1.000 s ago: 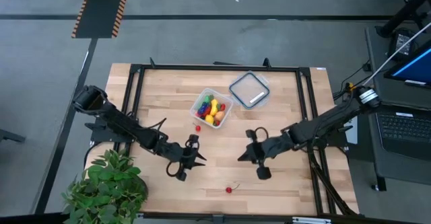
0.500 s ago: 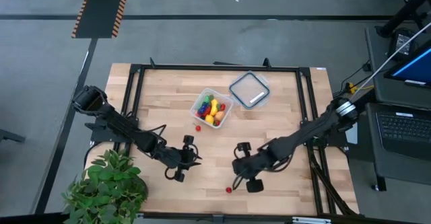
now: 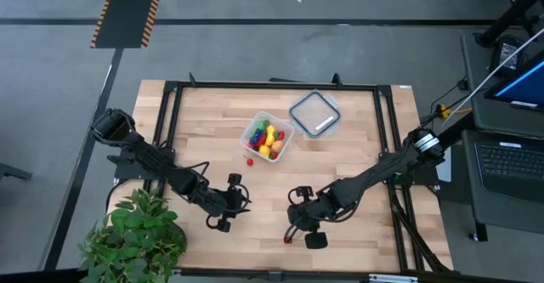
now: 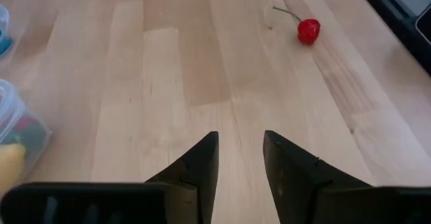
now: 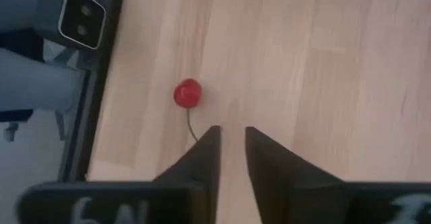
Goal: Pick and placing Produce into tupperware
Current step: Put the bottom red cherry into the transparent container
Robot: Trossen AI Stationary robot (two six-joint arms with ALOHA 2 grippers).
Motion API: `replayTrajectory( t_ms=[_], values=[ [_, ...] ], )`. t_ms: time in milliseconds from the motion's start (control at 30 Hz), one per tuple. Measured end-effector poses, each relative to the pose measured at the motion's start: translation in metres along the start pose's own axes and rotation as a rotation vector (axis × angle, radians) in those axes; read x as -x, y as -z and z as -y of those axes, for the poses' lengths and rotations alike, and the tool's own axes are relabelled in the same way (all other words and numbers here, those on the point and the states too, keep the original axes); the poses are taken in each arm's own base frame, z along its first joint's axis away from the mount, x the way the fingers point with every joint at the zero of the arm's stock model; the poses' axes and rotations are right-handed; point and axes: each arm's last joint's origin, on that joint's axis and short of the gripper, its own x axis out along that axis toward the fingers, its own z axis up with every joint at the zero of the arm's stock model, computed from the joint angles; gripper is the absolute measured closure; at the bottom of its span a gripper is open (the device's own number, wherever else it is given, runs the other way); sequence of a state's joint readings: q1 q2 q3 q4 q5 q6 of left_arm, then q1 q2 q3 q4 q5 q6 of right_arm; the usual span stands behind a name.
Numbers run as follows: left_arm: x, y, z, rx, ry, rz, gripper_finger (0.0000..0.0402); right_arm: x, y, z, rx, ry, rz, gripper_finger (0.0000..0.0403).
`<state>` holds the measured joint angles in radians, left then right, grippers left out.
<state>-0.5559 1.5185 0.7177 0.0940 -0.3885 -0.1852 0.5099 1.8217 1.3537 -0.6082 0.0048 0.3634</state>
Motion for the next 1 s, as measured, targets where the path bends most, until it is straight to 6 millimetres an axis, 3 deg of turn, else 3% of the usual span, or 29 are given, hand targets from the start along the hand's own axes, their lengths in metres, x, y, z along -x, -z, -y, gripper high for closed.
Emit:
replayTrajectory(
  t_ms=[233, 433, 667, 1000],
  values=[
    [0.001, 0.0, 0.002, 0.015, 0.001, 0.006, 0.0281, -0.001, 0.002, -0.008, -0.006, -0.014, 0.007, 0.0254],
    [0.001, 0.0, 0.002, 0.023, -0.002, 0.009, 0.0276, -0.006, 0.005, -0.016, -0.013, -0.022, -0.002, 0.0209],
    [0.001, -0.001, 0.002, 0.025, -0.002, 0.013, 0.0283, -0.029, 0.009, -0.027, 0.039, -0.035, -0.004, 0.0195],
    [0.001, -0.001, 0.002, 0.026, -0.002, 0.016, 0.0278, -0.065, 0.019, -0.024, 0.045, -0.001, -0.083, 0.0195]
  ],
)
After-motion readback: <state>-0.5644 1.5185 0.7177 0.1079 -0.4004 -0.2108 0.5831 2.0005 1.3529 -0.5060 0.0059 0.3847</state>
